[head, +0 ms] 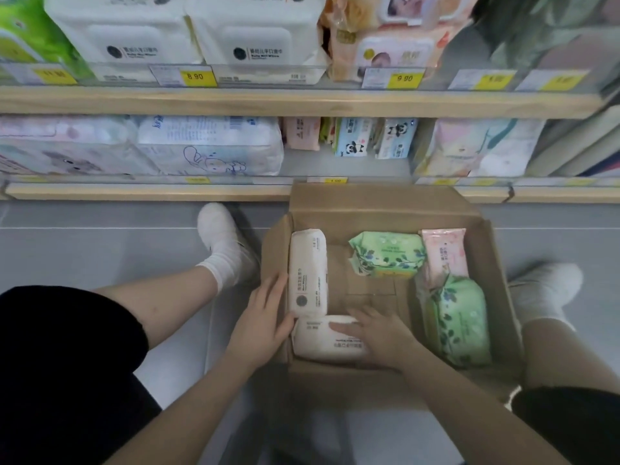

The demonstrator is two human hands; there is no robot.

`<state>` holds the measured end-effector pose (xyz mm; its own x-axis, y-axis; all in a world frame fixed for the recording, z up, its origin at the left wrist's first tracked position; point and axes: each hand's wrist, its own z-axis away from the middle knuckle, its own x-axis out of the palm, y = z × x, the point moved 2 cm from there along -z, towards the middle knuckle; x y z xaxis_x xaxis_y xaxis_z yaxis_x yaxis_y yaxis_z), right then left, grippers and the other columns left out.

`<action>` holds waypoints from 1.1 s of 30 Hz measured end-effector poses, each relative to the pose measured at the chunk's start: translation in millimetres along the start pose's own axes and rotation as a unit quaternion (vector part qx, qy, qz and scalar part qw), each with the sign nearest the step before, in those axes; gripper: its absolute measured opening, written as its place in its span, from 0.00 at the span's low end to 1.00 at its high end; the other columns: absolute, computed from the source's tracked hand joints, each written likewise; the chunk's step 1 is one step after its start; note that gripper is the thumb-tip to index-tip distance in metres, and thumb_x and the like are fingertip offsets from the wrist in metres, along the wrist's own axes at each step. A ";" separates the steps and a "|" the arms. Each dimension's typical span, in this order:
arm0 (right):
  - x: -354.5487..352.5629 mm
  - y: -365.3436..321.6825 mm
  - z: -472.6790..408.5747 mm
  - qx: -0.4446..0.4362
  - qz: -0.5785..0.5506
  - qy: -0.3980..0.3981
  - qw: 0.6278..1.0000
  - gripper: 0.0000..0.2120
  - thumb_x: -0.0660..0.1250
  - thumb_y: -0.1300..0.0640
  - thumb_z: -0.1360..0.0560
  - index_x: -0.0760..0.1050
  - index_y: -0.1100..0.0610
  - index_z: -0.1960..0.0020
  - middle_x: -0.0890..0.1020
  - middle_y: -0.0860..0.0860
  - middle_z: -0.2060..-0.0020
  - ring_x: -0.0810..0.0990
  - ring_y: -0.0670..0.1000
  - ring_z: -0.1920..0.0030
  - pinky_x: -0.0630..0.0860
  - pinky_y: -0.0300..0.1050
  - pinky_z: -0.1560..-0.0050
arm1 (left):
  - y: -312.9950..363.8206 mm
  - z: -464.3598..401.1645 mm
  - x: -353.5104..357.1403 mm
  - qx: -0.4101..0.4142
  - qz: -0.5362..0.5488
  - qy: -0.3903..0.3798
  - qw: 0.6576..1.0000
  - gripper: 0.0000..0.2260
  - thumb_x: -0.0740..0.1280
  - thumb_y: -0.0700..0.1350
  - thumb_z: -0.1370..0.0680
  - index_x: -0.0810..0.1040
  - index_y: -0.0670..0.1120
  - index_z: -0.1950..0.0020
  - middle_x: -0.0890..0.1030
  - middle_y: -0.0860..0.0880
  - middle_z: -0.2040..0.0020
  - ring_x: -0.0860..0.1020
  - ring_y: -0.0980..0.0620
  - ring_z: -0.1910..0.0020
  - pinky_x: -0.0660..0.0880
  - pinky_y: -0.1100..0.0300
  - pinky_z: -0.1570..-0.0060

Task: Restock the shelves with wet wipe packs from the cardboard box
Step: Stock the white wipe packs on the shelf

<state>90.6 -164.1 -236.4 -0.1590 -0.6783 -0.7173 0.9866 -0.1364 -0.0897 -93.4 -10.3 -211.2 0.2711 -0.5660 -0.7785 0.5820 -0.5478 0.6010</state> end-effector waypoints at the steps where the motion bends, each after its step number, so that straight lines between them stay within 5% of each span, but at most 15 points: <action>1: 1.5 1.3 -0.5 0.006 0.006 0.001 1.000 0.39 0.64 0.41 0.26 0.41 0.33 0.27 0.47 0.50 0.23 0.53 0.56 0.25 0.54 0.62 0.29 | -0.5 -0.8 -0.3 0.001 -0.001 0.000 1.000 0.33 0.51 0.62 0.26 0.53 0.51 0.23 0.59 0.48 0.25 0.59 0.48 0.28 0.65 0.54 0.34; 6: 5.6 -1.4 -0.4 0.027 -0.018 0.008 0.999 0.44 0.68 0.50 0.26 0.38 0.32 0.28 0.46 0.53 0.23 0.51 0.58 0.24 0.55 0.64 0.30 | -0.1 -0.6 1.5 0.000 0.005 0.001 1.000 0.33 0.52 0.61 0.26 0.54 0.50 0.24 0.59 0.48 0.25 0.59 0.49 0.28 0.62 0.57 0.34; 9: 5.2 3.6 -3.3 0.013 -0.051 0.003 0.999 0.40 0.63 0.56 0.24 0.40 0.31 0.28 0.55 0.56 0.25 0.57 0.60 0.27 0.62 0.60 0.32 | 2.2 -2.2 0.0 -0.001 0.007 -0.003 1.000 0.34 0.52 0.62 0.27 0.54 0.50 0.24 0.58 0.49 0.25 0.59 0.50 0.28 0.61 0.58 0.34; 16: -14.0 11.0 6.6 -0.011 -0.098 0.027 0.995 0.34 0.63 0.54 0.24 0.50 0.36 0.26 0.65 0.55 0.32 0.63 0.59 0.33 0.68 0.55 0.35 | 4.0 -11.7 -8.9 -0.001 -0.008 0.007 1.000 0.32 0.57 0.61 0.29 0.62 0.49 0.27 0.64 0.48 0.29 0.65 0.48 0.32 0.68 0.56 0.38; 22: -63.5 25.9 48.0 -0.027 -0.056 0.057 0.996 0.38 0.65 0.66 0.30 0.58 0.42 0.26 0.68 0.53 0.36 0.63 0.58 0.32 0.71 0.53 0.40 | 36.9 -18.4 -19.0 0.039 -0.070 -0.024 0.996 0.42 0.59 0.71 0.35 0.62 0.49 0.28 0.58 0.50 0.26 0.56 0.49 0.28 0.58 0.51 0.29; 26: -100.1 35.5 86.8 -0.004 -0.062 0.111 0.992 0.37 0.68 0.62 0.31 0.60 0.41 0.27 0.70 0.52 0.36 0.67 0.54 0.40 0.70 0.49 0.46 | 86.9 -23.3 -21.7 0.105 -0.073 -0.111 0.986 0.47 0.69 0.68 0.37 0.55 0.52 0.24 0.52 0.53 0.23 0.50 0.52 0.25 0.49 0.53 0.26; 33: -170.4 22.5 131.2 0.003 -0.115 0.261 0.958 0.36 0.72 0.57 0.31 0.61 0.43 0.28 0.72 0.50 0.39 0.68 0.53 0.40 0.65 0.44 0.43 | 147.4 -42.6 -74.7 0.177 -0.173 -0.045 0.968 0.47 0.70 0.70 0.40 0.57 0.53 0.27 0.68 0.53 0.31 0.67 0.50 0.33 0.59 0.50 0.32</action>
<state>135.0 -146.3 -25.5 -0.3312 -0.1754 -0.9271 0.9270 -0.2441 -0.2849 4.7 -22.6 -72.2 0.0303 -0.3543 -0.9346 0.3232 -0.8814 0.3446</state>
